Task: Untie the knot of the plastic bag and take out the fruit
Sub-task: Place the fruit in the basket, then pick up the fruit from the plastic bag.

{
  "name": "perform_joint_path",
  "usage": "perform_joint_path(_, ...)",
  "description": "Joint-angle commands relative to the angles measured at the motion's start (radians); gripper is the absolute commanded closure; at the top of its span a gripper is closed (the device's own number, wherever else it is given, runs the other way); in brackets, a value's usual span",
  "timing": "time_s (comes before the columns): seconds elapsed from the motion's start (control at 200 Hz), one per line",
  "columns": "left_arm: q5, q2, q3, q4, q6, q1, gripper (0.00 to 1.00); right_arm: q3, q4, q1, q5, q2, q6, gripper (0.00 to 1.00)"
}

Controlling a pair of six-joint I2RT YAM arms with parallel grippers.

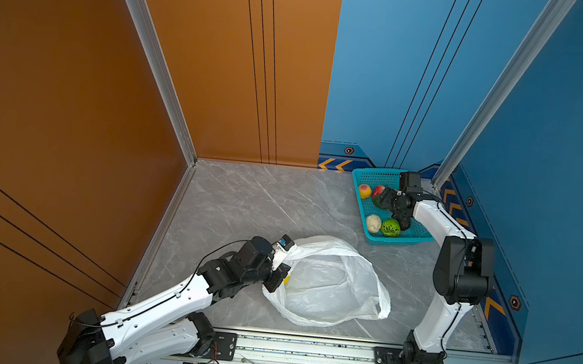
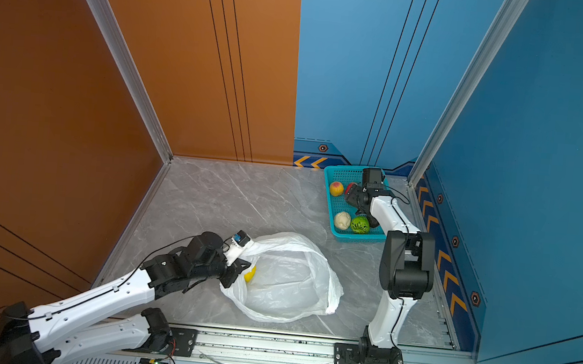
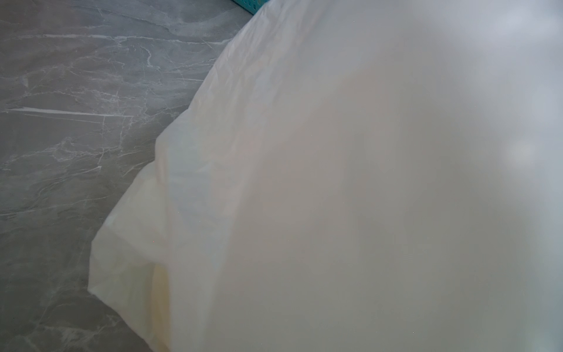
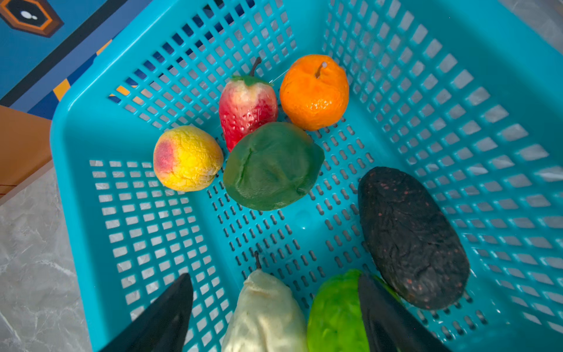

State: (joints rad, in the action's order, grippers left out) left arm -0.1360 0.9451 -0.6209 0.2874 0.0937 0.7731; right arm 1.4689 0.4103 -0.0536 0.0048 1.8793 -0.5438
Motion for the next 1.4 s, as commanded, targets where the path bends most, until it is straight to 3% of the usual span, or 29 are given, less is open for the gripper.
perform_joint_path(0.0,-0.008,-0.023,0.016,-0.012,-0.014,-0.011,1.0,0.001,0.064,-0.022,0.0,-0.093,0.028,0.13)
perform_joint_path(0.391,0.004,-0.022,0.01,-0.047,0.011,-0.014,1.0,-0.058,0.285,-0.152,-0.154,-0.398,0.081,0.11)
perform_joint_path(0.576,0.001,-0.009,-0.006,-0.042,0.016,-0.014,1.0,-0.042,0.428,-0.334,-0.158,-0.572,0.079,0.09)
perform_joint_path(0.751,0.009,0.023,-0.054,-0.005,0.003,-0.014,1.0,-0.04,0.474,-0.552,-0.124,-0.674,-0.013,0.09)
perform_joint_path(1.066,0.076,0.069,-0.143,0.069,-0.043,-0.014,1.0,-0.074,0.432,-0.957,0.024,-0.704,-0.102,0.08)
perform_joint_path(1.397,0.104,0.107,-0.184,0.075,-0.053,-0.015,1.0,-0.324,0.242,-1.106,0.073,-0.628,-0.089,0.09)
